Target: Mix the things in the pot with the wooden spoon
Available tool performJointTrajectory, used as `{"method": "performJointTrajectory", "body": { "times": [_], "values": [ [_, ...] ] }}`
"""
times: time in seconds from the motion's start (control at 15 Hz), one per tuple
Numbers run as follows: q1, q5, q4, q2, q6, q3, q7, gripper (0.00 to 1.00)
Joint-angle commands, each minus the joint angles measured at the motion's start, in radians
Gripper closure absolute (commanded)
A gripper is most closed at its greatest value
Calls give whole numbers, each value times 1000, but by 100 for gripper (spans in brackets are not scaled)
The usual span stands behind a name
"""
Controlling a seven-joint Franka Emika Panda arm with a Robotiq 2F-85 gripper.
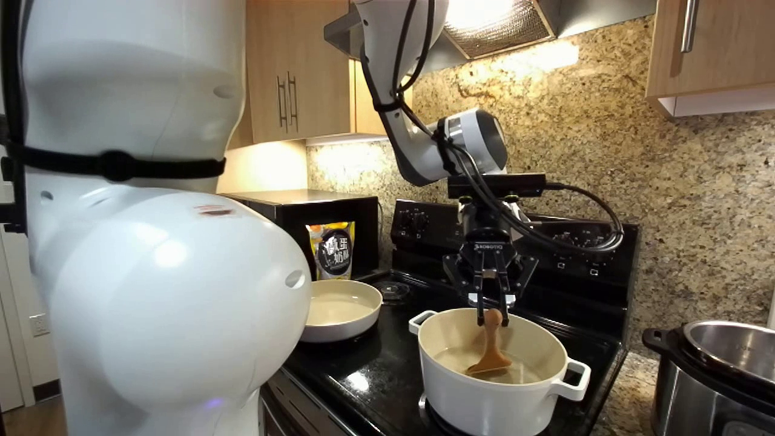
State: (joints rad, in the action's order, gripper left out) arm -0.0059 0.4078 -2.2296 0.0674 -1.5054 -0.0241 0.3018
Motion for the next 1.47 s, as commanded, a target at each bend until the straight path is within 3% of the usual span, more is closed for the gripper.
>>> {"method": "performJointTrajectory", "body": {
  "times": [0.0, 0.53, 1.0, 1.4],
  "values": [
    [-29, -5, 34, 44, -1, -16, -3, 93],
    [-64, 45, -15, 14, 14, -48, 8, 93],
    [-35, 106, -38, 16, -30, -4, 90, 93],
    [-14, 91, -9, 49, -89, 30, 152, 93]
  ]
}}
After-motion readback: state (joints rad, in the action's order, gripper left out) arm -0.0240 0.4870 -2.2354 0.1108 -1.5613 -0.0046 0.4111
